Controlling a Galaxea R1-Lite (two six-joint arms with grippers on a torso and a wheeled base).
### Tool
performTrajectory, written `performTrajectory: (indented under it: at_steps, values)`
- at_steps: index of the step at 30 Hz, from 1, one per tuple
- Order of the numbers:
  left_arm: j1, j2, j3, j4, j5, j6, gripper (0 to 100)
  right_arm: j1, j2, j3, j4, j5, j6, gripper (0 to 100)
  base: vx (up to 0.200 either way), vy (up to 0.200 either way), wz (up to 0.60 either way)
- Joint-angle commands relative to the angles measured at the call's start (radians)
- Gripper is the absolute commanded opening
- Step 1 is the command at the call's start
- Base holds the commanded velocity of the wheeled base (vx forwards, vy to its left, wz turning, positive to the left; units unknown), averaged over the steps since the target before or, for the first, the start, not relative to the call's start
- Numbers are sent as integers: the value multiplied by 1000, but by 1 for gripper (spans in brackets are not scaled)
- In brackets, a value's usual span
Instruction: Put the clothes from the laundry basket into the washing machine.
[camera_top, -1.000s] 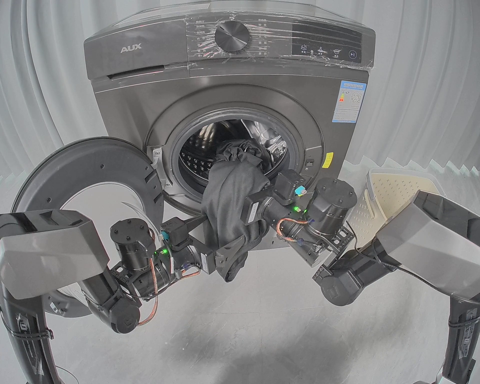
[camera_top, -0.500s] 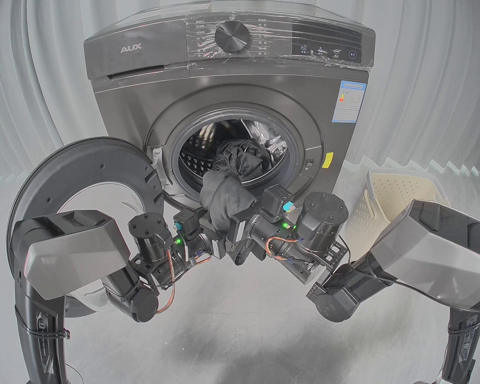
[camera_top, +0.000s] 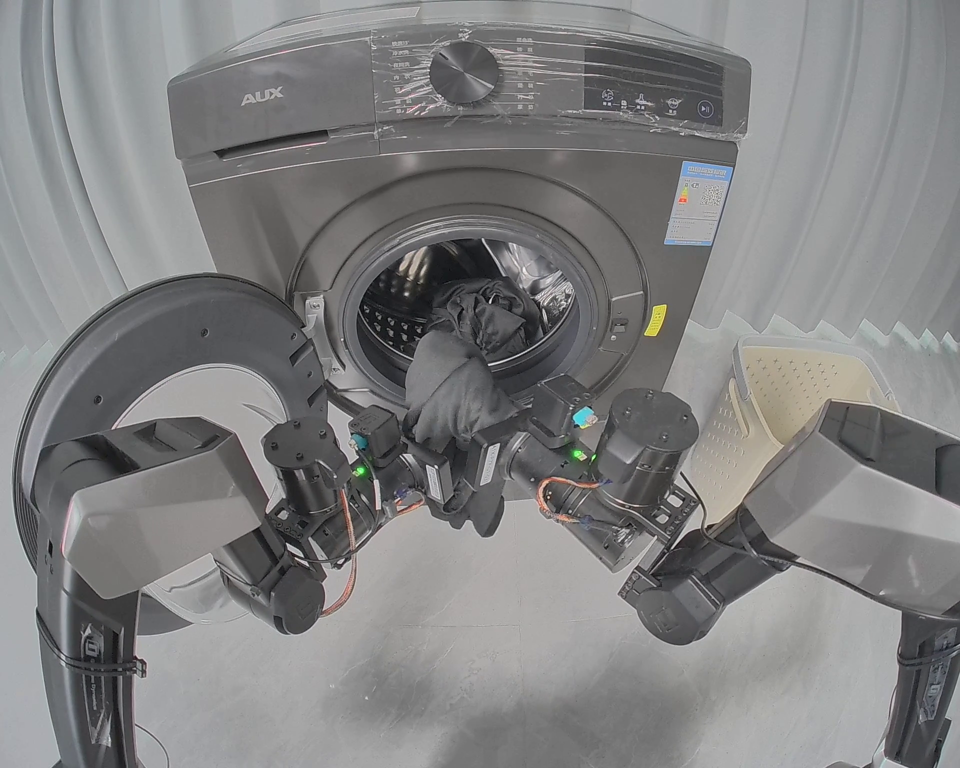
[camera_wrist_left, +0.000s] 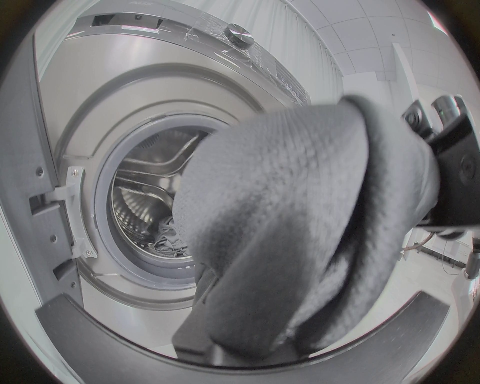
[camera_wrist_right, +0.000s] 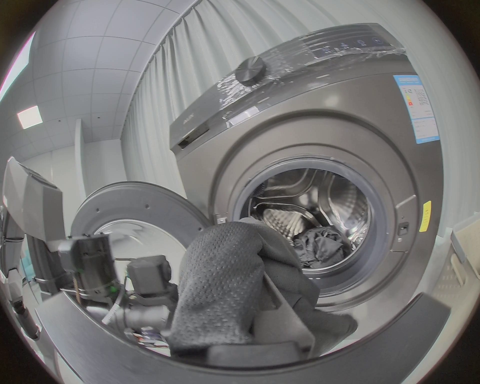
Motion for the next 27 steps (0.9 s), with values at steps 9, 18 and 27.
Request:
performTrajectory:
  at_steps: [9,18,27]
  values:
    - [23,-72,-4,-2,45,-19,0,-46,-26,71,5,-19,14,0,0,0,0]
    - [12,-106,8,-2,45,-32,0,-34,-78,204,-1,-11,0,100,0,0,0]
    - [-3,-272,254,-2,39,-69,0,-34,-245,714,-44,121,-49,100,0,0,0]
